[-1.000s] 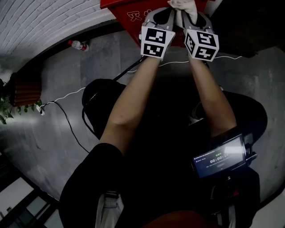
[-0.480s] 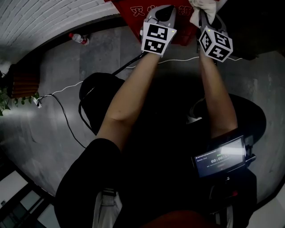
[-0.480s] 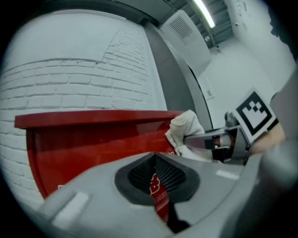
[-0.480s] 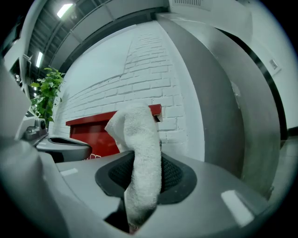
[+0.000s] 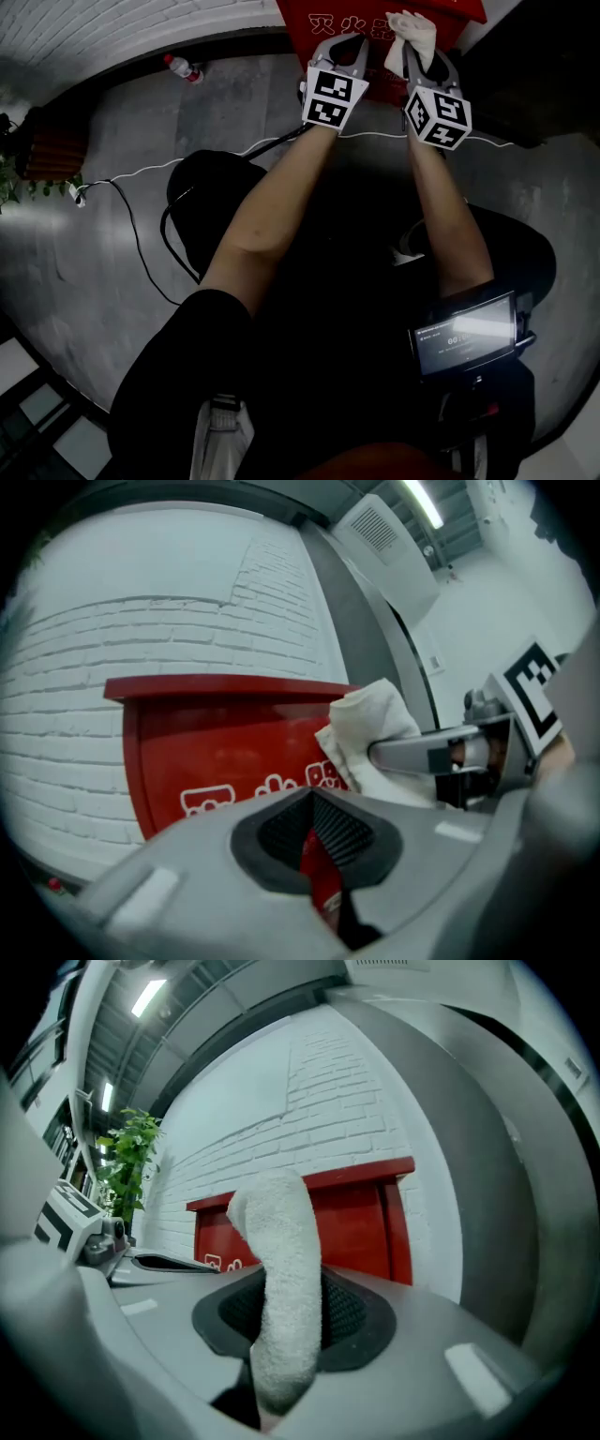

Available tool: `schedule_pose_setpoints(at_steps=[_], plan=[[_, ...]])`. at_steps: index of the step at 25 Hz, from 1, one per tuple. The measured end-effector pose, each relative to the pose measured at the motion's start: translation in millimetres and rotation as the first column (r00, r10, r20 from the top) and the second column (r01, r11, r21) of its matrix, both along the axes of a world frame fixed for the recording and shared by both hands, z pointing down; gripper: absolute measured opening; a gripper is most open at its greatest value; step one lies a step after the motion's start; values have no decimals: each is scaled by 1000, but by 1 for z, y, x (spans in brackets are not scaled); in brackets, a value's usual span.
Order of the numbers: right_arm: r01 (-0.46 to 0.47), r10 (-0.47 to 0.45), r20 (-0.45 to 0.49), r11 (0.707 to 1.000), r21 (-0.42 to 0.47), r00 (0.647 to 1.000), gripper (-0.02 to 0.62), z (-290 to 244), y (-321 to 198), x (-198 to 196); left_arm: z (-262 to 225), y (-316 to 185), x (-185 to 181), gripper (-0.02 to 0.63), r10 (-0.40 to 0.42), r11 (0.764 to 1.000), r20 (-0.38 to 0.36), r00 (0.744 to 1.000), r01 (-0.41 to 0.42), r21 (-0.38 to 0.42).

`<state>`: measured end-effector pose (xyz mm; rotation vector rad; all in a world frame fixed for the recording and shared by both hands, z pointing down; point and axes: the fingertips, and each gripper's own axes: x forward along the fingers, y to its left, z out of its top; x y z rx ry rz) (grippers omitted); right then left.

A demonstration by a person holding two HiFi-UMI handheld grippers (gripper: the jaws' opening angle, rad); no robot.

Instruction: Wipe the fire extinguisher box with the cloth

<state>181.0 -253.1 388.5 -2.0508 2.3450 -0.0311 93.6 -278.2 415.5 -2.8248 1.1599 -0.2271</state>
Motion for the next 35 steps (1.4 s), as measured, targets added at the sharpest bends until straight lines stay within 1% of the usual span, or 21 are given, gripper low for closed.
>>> schedule_pose_setpoints(at_steps=[6, 10, 15, 19, 23, 28, 35], plan=[[112, -112, -2, 991, -74, 994, 120, 35, -15, -71, 16, -5, -63, -2, -71, 997, 30, 997, 72, -18], [188, -187, 26, 977, -104, 982, 121, 60, -27, -113, 37, -9, -102, -2, -124, 991, 48, 991, 127, -50], [260, -257, 44, 957, -129, 965, 121, 74, -43, -158, 47, -16, -135, -2, -170, 982, 64, 983, 175, -77], [283, -279, 50, 949, -140, 959, 121, 84, -47, -179, 55, -18, -145, -2, -176, 979, 75, 982, 182, -87], [287, -281, 61, 944, -161, 958, 121, 98, -52, -188, 67, -22, -147, -2, -171, 977, 91, 981, 181, -115], [272, -264, 69, 945, -183, 962, 121, 111, -62, -186, 80, -32, -142, -2, -166, 974, 91, 982, 178, -143], [238, -233, 51, 951, -196, 971, 120, 120, -67, -176, 90, -39, -120, -2, -144, 974, 90, 985, 158, -162]])
